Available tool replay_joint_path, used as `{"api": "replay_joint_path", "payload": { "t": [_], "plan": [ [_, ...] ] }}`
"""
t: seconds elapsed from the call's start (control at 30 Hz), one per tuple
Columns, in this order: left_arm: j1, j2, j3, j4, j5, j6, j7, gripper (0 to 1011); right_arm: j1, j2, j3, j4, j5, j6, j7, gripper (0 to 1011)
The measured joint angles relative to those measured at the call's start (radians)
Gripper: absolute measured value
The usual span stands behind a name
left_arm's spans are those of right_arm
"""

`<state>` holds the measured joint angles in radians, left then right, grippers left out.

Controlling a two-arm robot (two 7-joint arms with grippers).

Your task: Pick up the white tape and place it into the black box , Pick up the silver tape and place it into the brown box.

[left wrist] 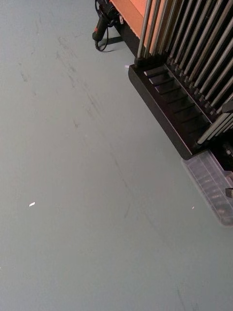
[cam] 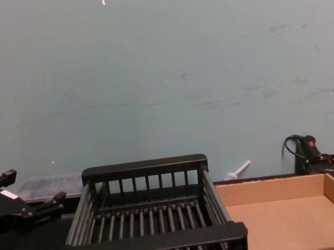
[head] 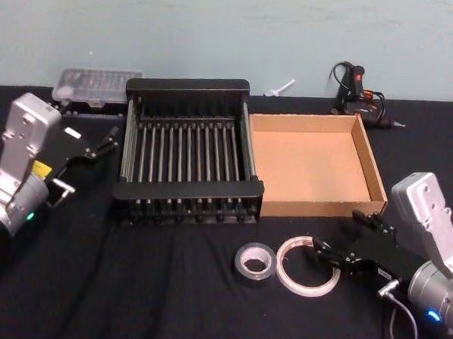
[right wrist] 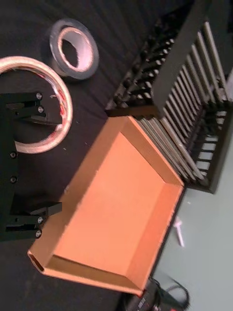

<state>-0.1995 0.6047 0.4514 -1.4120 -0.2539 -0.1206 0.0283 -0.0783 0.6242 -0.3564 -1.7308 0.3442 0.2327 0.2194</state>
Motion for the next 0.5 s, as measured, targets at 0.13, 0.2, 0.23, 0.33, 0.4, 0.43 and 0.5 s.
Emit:
{"api": "replay_joint_path", "payload": {
  "t": [0.13, 0.2, 0.23, 0.33, 0.4, 0.43, 0.5],
  "plan": [
    [0.0, 0.0, 0.0, 0.0, 0.0, 0.0, 0.0, 1001, 0.001, 0.001, -0.002, -0.005, -0.007, 0.038, 0.012, 1002],
    [0.0, 0.0, 0.0, 0.0, 0.0, 0.0, 0.0, 1001, 0.0, -0.001, -0.003, -0.006, -0.012, 0.054, 0.016, 1002],
    [0.0, 0.0, 0.0, 0.0, 0.0, 0.0, 0.0, 1001, -0.001, -0.002, -0.003, -0.006, -0.013, 0.058, 0.018, 1002],
    [0.0, 0.0, 0.0, 0.0, 0.0, 0.0, 0.0, 1001, -0.002, -0.007, -0.002, -0.006, -0.019, 0.073, 0.023, 1002],
    [0.0, 0.0, 0.0, 0.0, 0.0, 0.0, 0.0, 1001, -0.003, -0.009, -0.002, -0.005, -0.022, 0.078, 0.026, 1002],
    [0.0, 0.0, 0.0, 0.0, 0.0, 0.0, 0.0, 1001, -0.004, -0.013, -0.001, -0.003, -0.024, 0.082, 0.029, 1002],
    [0.0, 0.0, 0.0, 0.0, 0.0, 0.0, 0.0, 1001, -0.004, -0.018, 0.0, 0.001, -0.029, 0.087, 0.033, 1002]
  ]
}}
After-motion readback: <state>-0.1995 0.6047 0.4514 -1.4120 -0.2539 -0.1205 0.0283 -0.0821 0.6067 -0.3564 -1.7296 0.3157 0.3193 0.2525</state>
